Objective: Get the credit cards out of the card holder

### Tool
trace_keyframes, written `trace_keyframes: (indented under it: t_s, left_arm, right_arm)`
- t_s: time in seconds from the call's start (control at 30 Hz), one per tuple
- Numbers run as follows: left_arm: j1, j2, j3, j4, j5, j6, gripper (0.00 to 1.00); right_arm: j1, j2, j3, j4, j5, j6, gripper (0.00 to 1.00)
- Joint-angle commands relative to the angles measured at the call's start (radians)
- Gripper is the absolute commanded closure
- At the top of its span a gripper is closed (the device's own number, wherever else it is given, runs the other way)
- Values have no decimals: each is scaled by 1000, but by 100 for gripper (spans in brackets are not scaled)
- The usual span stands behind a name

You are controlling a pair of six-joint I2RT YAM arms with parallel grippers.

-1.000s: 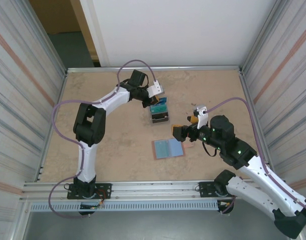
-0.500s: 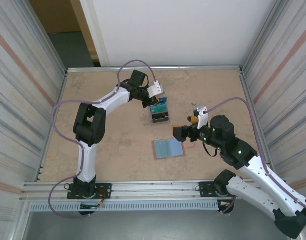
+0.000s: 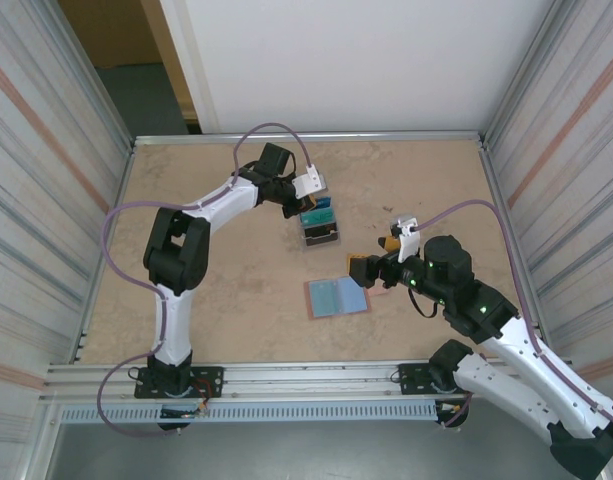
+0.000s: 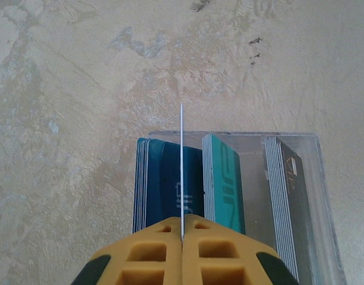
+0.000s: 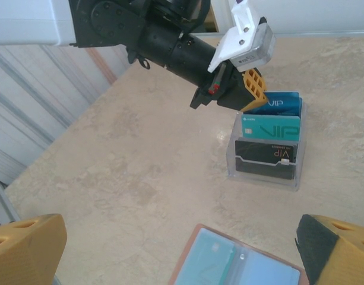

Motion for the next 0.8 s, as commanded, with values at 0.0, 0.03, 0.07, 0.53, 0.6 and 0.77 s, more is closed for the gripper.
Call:
trace_keyframes:
  t_s: [0.0,0.03,0.07,0.53,0.6,0.77]
  left_arm:
    - [10,-48,-5,-8,-23,33,100]
    - [10,-44,-2,-10,-28,34,100]
    - [10,-41,-1,-11,-29,35,100]
    - [10,-35,-3,1,-44,21,75]
    - [10,-44,-6,4,-42,18,75]
    - [9,-113,-39,44,-18,-44,74]
  right_arm:
    - [-7,-14,-15,-5,23,25,1]
    - [-6,-13,-15,-5,23,24,1]
    - [-6,-12,-15,-4,22,24,1]
    - [-5,-14,-16,-18,14,19,1]
    - [-6,-15,-16,-18,13,19,1]
    - [-6,-2,-15,-27,19,21,2]
